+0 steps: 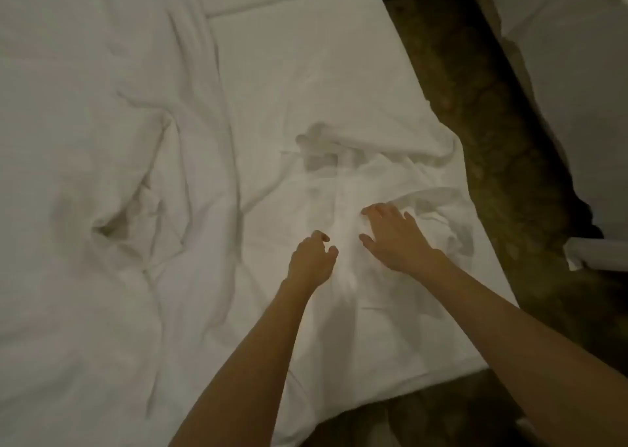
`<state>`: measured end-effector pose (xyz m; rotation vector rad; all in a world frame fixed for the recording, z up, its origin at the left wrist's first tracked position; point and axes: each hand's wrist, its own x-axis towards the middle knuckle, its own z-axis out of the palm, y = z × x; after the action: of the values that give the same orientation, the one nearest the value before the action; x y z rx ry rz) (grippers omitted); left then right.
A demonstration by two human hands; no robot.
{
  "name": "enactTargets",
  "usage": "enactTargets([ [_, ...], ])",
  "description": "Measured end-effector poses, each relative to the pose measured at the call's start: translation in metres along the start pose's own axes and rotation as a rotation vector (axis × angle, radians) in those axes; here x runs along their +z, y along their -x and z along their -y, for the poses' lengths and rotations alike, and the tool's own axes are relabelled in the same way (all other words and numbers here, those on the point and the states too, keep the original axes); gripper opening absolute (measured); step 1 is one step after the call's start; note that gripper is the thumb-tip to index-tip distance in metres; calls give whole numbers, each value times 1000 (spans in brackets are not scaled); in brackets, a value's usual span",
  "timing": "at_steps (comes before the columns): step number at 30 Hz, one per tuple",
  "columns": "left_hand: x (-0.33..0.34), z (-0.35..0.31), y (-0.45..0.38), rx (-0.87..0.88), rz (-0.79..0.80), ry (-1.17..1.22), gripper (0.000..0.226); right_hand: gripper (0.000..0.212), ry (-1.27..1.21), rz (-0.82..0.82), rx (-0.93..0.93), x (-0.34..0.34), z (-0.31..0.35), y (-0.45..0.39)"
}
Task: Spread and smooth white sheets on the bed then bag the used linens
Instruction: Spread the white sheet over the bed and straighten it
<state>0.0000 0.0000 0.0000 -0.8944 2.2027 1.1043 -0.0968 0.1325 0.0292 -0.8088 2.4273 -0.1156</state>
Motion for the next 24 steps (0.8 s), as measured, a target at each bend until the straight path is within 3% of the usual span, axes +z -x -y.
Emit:
enactTargets([
  [4,34,0,-17,-179,98,144,49,52,-1,66,8,14,-15,2],
  [9,66,-7,-25,-301,-61,208,62,54,-17,68,-18,22,-26,2],
  [10,70,-8,-28,-311,-77,180,58,55,-7,71,-25,24,-27,2],
  [12,74,-6,-30,-311,-66,235,27,55,11,73,-32,28,-26,2],
  [15,72,1,-28,-304,-29,365,28,57,31,72,-32,34,-21,2],
  [18,58,12,-21,-259,-55,408,6,60,37,142,-19,36,-11,4],
  [24,-7,53,-8,-217,-145,454,36,77,39,285,-71,49,27,14],
])
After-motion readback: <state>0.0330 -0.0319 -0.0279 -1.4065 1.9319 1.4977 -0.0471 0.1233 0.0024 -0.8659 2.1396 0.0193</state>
